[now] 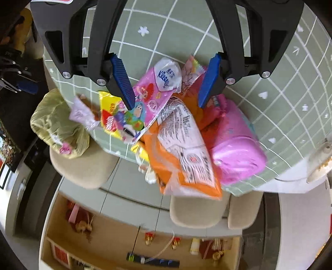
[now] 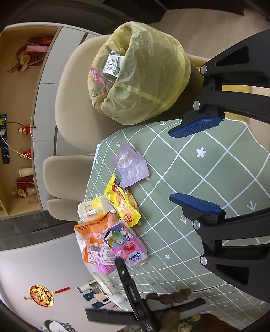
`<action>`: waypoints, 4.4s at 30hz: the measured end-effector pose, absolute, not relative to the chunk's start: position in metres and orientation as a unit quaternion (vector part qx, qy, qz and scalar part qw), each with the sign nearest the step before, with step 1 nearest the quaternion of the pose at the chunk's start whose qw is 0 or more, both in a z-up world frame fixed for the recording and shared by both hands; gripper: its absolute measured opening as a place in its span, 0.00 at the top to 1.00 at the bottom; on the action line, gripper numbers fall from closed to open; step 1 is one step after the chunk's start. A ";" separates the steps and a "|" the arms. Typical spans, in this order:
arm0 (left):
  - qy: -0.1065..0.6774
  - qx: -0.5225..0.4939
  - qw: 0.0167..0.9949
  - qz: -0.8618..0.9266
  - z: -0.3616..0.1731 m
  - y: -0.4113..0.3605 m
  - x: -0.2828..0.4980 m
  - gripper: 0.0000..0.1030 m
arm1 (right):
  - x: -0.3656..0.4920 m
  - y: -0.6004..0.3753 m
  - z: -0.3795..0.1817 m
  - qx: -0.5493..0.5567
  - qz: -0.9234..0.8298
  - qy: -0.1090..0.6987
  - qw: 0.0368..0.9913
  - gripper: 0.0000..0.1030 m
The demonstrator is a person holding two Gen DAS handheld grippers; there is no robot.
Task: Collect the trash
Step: 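Grasp the pink cartoon packet with the left tool while the right tool grasps the lilac packet, then carry the pink cartoon packet and lilac packet toward the trash bin, then open the left tool over the bin while the right tool drops the lilac packet in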
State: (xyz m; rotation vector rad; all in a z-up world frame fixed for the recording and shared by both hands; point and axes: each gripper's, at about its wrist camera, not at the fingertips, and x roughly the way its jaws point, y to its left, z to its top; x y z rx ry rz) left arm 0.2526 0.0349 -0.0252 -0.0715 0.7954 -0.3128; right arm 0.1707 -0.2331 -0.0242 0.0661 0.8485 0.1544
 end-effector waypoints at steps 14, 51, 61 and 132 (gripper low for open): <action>0.465 -0.106 0.857 -0.194 -0.032 0.020 0.201 0.91 | 0.244 -0.240 -0.043 0.062 0.085 0.417 0.903 0.48; 0.489 -0.105 0.839 -0.215 -0.039 0.013 0.176 0.95 | 0.175 -0.240 -0.041 0.071 0.138 0.446 0.882 0.92; 0.489 -0.079 0.834 -0.244 -0.039 -0.007 0.160 0.96 | 0.166 -0.234 -0.061 0.101 0.162 0.469 0.862 0.60; 0.409 -0.099 0.843 -0.335 0.065 -0.251 0.317 0.97 | 0.192 -0.484 0.067 0.072 0.012 0.311 0.948 0.96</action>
